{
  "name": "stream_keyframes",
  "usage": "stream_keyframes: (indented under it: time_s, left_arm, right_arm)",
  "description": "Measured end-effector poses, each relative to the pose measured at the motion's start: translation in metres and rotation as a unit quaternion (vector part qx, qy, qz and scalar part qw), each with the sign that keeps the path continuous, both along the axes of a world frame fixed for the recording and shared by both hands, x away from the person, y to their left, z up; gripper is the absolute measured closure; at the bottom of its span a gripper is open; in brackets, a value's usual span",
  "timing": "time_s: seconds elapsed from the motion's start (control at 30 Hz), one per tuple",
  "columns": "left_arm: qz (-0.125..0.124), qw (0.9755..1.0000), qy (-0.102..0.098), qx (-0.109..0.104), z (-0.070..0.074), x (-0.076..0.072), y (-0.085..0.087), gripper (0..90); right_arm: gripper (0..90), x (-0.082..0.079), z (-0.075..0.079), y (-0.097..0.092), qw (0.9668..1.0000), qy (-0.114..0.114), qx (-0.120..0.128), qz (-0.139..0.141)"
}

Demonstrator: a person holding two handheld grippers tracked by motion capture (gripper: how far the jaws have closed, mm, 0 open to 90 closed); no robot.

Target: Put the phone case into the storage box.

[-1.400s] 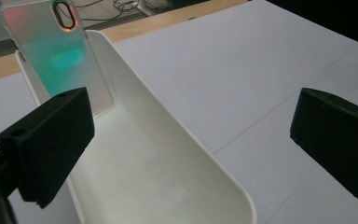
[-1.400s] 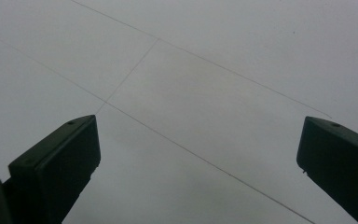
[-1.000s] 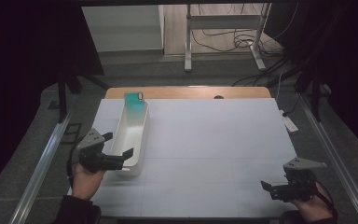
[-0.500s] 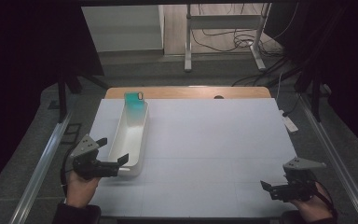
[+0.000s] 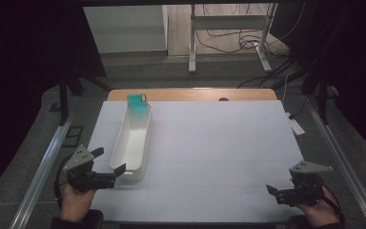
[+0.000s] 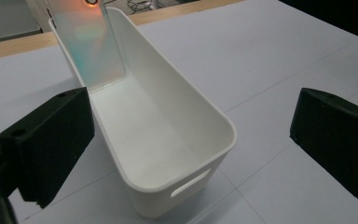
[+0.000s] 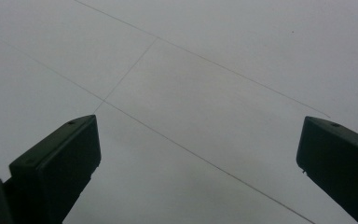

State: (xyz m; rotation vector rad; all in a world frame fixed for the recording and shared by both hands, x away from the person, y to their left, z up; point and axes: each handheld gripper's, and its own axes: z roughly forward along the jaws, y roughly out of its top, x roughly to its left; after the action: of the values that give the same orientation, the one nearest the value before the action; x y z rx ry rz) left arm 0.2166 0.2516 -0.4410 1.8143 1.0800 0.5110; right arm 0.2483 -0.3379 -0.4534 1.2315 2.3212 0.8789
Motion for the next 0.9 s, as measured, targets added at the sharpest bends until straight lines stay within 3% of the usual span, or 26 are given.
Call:
stream_keyframes:
  time_s: [0.9]
  left_arm:
    - [0.023,0.9994,0.025,0.0,-0.009,-0.029,0.015,0.0]
  right_arm:
    - [0.0,-0.001,0.0,0.001,1.0,-0.002,-0.004,-0.001]
